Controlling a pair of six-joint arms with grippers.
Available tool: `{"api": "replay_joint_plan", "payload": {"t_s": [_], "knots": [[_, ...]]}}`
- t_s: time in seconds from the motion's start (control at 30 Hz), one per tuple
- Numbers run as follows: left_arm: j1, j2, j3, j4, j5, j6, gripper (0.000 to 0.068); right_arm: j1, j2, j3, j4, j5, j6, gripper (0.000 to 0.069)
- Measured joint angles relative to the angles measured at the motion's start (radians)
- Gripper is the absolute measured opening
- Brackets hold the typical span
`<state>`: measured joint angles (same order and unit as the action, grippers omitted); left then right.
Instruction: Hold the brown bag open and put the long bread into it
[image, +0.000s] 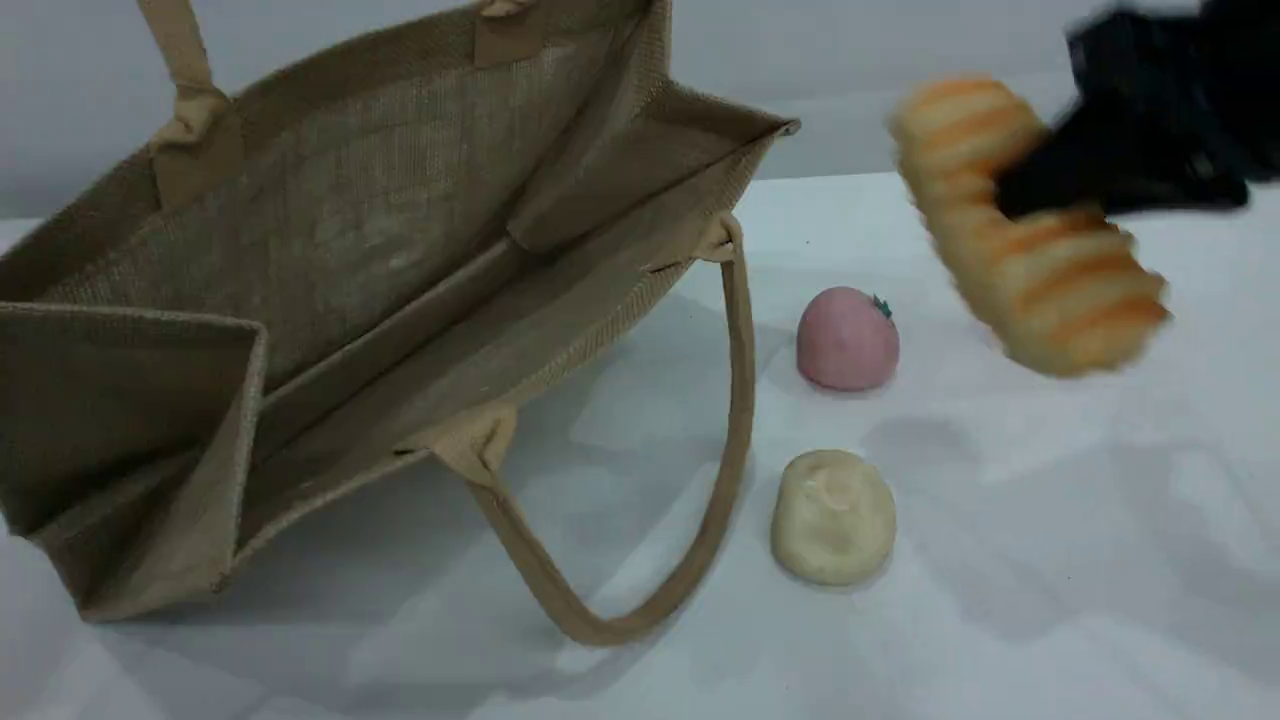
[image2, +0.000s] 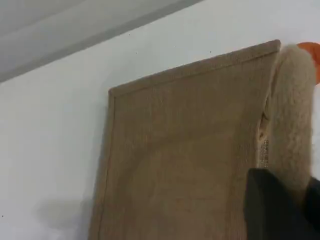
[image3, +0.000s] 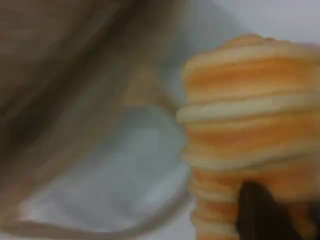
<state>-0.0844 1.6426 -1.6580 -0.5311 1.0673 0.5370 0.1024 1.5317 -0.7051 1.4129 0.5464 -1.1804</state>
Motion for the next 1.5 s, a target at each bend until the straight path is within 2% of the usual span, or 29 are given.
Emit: {"api": "replay_joint_plan", "payload": {"t_s": [0.17, 0.3, 0.43, 0.73, 1.0, 1.1, 1.2, 1.33, 1.5], "knots": [[0.000, 0.000, 0.000, 0.000, 0.002, 0.000, 0.0090, 0.148, 0.015, -0.025, 0.136, -0.018, -0.064, 0.0081], [0.000, 0.000, 0.000, 0.000, 0.002, 0.000, 0.0090, 0.266, 0.050, -0.087, 0.212, -0.051, -0.071, 0.0081], [0.000, 0.000, 0.000, 0.000, 0.003, 0.000, 0.0090, 0.332, 0.106, -0.167, 0.224, -0.050, -0.047, 0.0079], [-0.011, 0.000, 0.000, -0.002, 0.006, 0.001, 0.0090, 0.360, 0.288, -0.334, 0.219, -0.003, 0.006, 0.0075], [-0.061, 0.000, 0.000, 0.000, 0.001, 0.001, 0.0090, 0.423, 0.431, -0.464, 0.219, 0.009, 0.055, 0.0075], [-0.088, 0.000, 0.000, 0.000, -0.003, 0.001, 0.0090, 0.428, 0.480, -0.519, 0.219, 0.010, 0.072, 0.0074], [-0.091, 0.000, 0.000, 0.000, -0.005, 0.001, 0.0090, 0.428, 0.530, -0.563, 0.211, 0.008, 0.105, 0.0065], [-0.091, 0.000, 0.000, 0.001, -0.004, -0.003, 0.0090, 0.428, 0.587, -0.615, 0.210, 0.007, 0.123, 0.0065], [-0.091, 0.000, 0.000, 0.001, -0.003, -0.003, 0.0090, 0.428, 0.633, -0.622, 0.198, -0.033, 0.145, 0.0065]]}}
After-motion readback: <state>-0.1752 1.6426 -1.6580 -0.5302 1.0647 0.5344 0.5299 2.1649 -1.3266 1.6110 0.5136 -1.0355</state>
